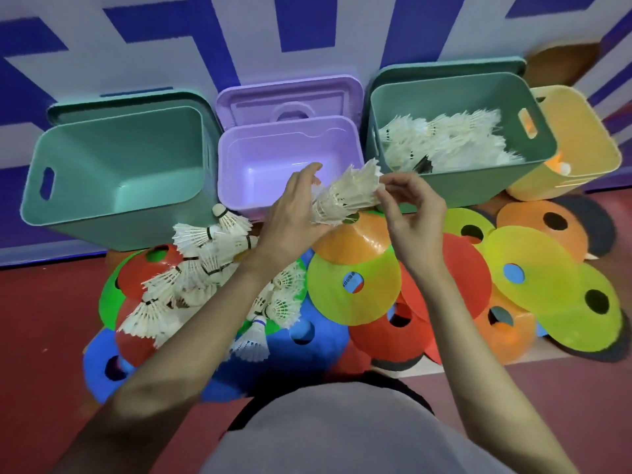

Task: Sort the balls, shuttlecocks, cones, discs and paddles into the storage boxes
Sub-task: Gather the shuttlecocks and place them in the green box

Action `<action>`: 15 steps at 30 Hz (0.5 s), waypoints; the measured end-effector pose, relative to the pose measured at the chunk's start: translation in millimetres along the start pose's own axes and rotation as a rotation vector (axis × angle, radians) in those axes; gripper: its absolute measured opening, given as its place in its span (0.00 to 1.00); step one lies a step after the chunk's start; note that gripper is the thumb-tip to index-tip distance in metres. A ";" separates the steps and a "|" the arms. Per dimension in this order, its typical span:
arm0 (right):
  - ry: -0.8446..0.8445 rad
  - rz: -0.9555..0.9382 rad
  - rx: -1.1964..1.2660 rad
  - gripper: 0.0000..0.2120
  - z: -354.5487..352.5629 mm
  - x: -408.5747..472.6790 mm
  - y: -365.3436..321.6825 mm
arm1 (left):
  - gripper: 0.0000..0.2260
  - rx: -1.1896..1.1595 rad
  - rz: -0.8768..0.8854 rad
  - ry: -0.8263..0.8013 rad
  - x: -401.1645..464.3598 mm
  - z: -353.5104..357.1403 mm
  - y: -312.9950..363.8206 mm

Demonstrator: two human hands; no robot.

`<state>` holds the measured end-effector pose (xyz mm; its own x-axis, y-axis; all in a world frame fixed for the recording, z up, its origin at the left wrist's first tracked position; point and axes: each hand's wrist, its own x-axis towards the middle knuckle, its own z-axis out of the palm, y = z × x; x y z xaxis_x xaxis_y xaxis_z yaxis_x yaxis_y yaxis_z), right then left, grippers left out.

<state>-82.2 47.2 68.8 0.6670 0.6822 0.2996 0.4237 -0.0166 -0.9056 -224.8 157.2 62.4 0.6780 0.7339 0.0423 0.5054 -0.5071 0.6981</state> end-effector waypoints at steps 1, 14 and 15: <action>0.018 0.012 0.005 0.04 -9.8 6.3 5.9 | 0.41 -0.003 0.007 0.000 9.6 6.5 8.2; 0.295 0.083 0.035 0.04 -134.2 100.9 82.6 | 0.45 -0.062 0.097 -0.108 144.9 106.7 126.0; 0.305 0.084 0.035 0.04 -142.2 108.0 87.6 | 0.45 -0.070 0.098 -0.127 156.7 114.4 132.6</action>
<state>114.1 15.5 64.5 0.8539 0.4290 0.2947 0.3417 -0.0349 -0.9392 9.5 153.2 79.8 0.7865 0.6171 0.0254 0.3981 -0.5380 0.7430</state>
